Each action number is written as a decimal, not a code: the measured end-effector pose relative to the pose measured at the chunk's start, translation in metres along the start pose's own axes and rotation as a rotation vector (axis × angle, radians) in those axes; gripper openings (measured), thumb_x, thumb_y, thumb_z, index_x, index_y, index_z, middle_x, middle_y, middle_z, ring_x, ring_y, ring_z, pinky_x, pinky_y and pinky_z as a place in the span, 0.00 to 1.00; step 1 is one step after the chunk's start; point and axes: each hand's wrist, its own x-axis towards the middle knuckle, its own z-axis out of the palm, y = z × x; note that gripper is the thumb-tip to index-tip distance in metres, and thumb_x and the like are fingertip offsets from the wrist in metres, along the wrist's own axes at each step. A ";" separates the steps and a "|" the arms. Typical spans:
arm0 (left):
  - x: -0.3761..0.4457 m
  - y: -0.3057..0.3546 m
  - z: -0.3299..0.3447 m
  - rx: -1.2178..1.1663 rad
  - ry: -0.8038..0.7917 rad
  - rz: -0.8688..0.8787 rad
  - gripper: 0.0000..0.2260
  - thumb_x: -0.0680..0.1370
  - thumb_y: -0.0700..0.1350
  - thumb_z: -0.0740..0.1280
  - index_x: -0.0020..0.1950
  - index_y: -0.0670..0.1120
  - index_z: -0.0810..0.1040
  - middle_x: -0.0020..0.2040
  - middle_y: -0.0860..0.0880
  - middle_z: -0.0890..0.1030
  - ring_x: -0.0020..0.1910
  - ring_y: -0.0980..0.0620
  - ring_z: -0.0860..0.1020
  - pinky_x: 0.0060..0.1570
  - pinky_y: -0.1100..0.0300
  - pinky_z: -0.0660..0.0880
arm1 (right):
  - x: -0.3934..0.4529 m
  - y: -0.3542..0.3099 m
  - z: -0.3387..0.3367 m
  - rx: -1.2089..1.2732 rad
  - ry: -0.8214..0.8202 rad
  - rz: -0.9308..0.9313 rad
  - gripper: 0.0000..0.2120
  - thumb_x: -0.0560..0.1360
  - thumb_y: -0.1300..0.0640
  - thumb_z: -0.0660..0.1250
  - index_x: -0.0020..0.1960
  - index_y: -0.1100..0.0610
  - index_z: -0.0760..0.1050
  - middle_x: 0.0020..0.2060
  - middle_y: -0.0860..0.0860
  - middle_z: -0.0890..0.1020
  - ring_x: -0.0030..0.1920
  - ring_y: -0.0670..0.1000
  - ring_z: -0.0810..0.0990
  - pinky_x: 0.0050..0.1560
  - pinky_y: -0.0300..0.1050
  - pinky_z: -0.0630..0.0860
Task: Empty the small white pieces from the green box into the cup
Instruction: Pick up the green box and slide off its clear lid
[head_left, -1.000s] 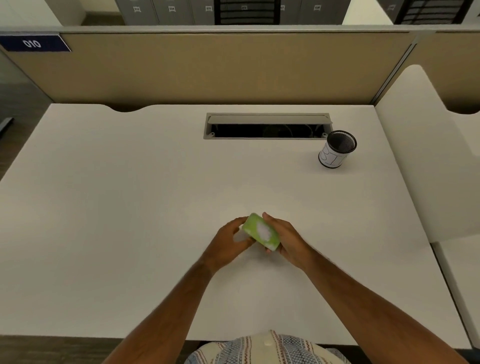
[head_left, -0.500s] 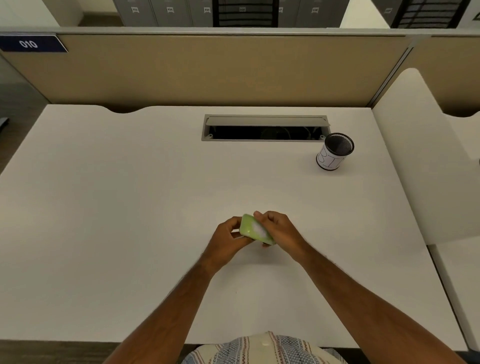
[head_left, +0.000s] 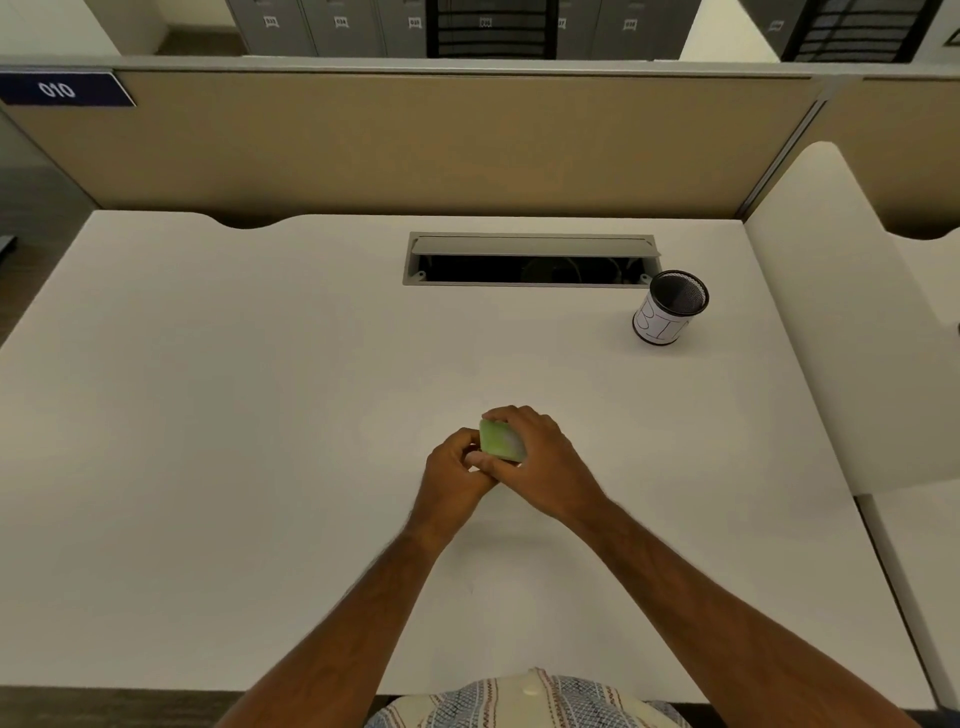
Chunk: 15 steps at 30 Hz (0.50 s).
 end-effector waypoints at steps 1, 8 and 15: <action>0.000 0.001 0.000 -0.014 -0.003 -0.001 0.08 0.73 0.44 0.79 0.51 0.53 0.85 0.41 0.59 0.88 0.40 0.61 0.85 0.41 0.68 0.81 | 0.000 0.000 0.000 -0.017 0.007 -0.012 0.29 0.72 0.27 0.67 0.68 0.39 0.71 0.62 0.39 0.78 0.61 0.46 0.75 0.63 0.52 0.77; -0.003 0.008 0.005 -0.098 0.001 -0.004 0.12 0.69 0.55 0.75 0.49 0.54 0.87 0.41 0.57 0.89 0.40 0.60 0.86 0.39 0.66 0.82 | -0.005 -0.006 -0.002 -0.258 0.060 -0.126 0.27 0.78 0.30 0.61 0.71 0.43 0.71 0.64 0.40 0.80 0.59 0.48 0.76 0.58 0.51 0.75; -0.006 0.011 0.005 -0.130 0.017 -0.013 0.10 0.69 0.57 0.74 0.45 0.54 0.85 0.39 0.55 0.87 0.38 0.62 0.83 0.38 0.67 0.82 | -0.007 -0.018 -0.008 -0.327 0.066 -0.158 0.22 0.81 0.32 0.54 0.67 0.43 0.72 0.61 0.39 0.80 0.56 0.47 0.76 0.55 0.50 0.72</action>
